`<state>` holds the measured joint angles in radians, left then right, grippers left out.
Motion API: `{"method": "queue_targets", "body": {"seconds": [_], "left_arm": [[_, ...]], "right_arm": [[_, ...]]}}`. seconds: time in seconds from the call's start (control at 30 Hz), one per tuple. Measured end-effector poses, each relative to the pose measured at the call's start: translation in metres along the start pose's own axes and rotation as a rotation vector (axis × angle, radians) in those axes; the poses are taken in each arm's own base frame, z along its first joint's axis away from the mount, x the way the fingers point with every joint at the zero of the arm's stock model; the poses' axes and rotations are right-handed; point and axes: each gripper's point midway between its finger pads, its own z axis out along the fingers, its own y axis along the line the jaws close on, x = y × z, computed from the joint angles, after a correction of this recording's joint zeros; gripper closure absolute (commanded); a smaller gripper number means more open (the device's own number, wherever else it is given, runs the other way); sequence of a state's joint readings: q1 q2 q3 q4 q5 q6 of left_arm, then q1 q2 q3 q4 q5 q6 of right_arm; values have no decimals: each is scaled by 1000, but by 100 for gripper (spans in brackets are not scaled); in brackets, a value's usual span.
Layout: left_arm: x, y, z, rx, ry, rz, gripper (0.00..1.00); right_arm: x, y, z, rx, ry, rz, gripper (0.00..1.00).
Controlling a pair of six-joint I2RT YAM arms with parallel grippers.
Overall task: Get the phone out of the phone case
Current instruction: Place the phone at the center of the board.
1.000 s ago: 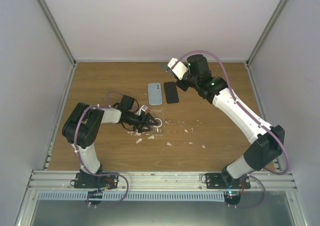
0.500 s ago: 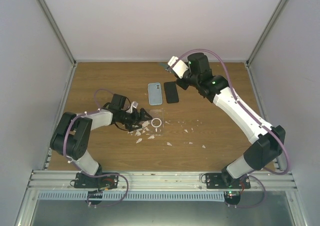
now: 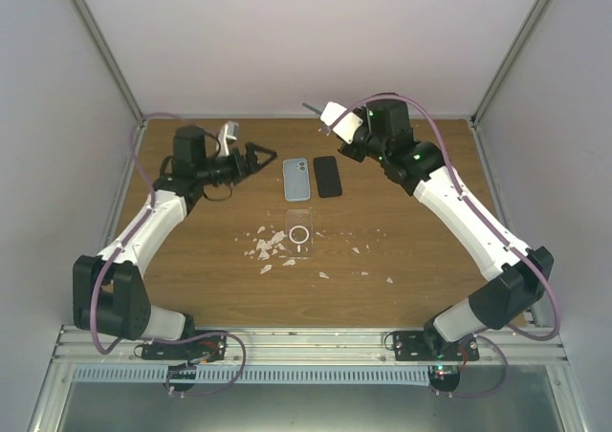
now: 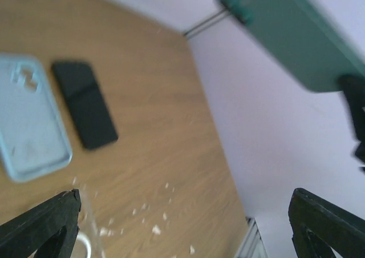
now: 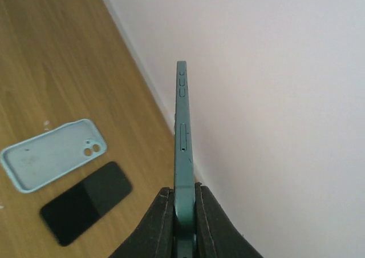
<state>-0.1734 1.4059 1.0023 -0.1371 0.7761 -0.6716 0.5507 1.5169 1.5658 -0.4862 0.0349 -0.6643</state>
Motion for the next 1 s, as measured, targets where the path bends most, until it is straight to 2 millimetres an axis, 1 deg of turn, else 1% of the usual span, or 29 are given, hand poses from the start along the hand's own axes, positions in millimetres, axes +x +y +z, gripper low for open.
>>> {"method": "queue_targets", "body": {"seconds": [0.1,0.2,0.3,0.33,0.37,0.43,0.53,0.63,0.77,0.87,1.0], "left_arm": [[-38,-42,-16,63,-91,110,1],[-63,-76,-30,112,-151,186,1],[-81,-107,-42,161,-200,249,1],[-88,-122,-48,187,-222,274,1],[-92,-130,-51,203,-235,288,1],[-101,-152,-61,248,-266,317,2],[-111,-176,-72,302,-293,330,4],[-114,-188,-77,341,-300,314,6],[-114,-193,-78,379,-291,266,11],[-111,-187,-75,396,-277,218,13],[-103,-167,-63,389,-246,130,19]], "right_arm": [[-9,-12,-9,48,-26,-64,100],[-22,-24,-23,110,-59,-132,99],[-43,-39,-41,208,-113,-198,99],[-51,-42,-49,243,-136,-222,99],[-58,-44,-55,273,-155,-245,99],[-73,-46,-69,341,-201,-297,99],[-90,-42,-81,419,-251,-377,99],[-99,-30,-83,477,-272,-471,99],[-100,-4,-74,510,-270,-591,100],[-100,18,-68,521,-274,-674,100],[-102,41,-67,535,-288,-756,100]]}}
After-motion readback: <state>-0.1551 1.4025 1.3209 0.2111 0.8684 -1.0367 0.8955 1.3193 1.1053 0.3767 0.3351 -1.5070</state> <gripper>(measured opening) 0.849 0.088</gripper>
